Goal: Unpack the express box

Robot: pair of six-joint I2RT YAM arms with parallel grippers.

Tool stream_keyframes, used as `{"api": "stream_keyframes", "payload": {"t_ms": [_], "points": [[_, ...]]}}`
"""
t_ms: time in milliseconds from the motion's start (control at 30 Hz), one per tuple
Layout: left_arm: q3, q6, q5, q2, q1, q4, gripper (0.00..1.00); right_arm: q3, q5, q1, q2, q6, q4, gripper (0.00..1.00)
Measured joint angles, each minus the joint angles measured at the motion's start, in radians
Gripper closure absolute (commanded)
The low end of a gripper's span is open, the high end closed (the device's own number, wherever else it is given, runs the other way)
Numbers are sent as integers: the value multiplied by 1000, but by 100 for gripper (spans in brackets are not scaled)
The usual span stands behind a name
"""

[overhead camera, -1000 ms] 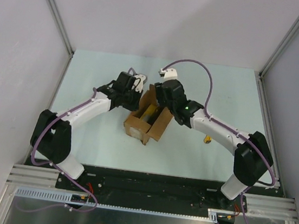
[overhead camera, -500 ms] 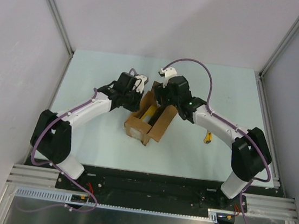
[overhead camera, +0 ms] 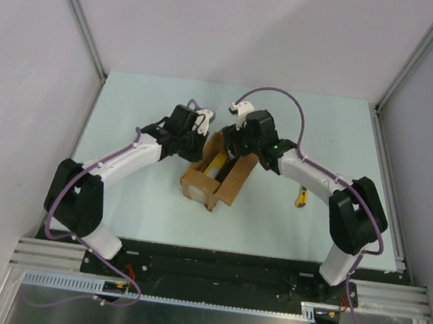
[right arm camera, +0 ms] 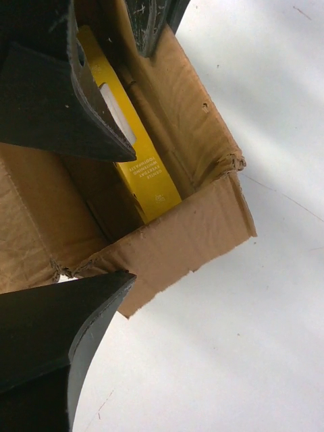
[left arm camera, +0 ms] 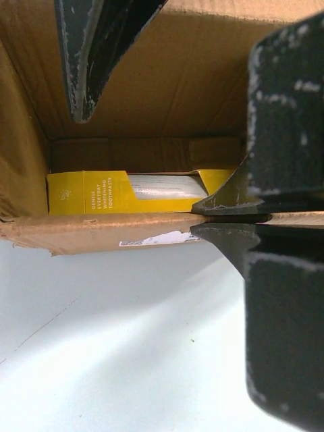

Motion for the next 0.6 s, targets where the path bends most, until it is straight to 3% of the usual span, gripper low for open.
{"api": "stream_keyframes", "payload": {"t_ms": [300, 600], "points": [[0, 8, 17, 0, -1, -5, 100, 0, -21, -11, 15, -22, 4, 44], [0, 19, 25, 0, -5, -5, 100, 36, -57, -24, 58, -52, -18, 39]]}}
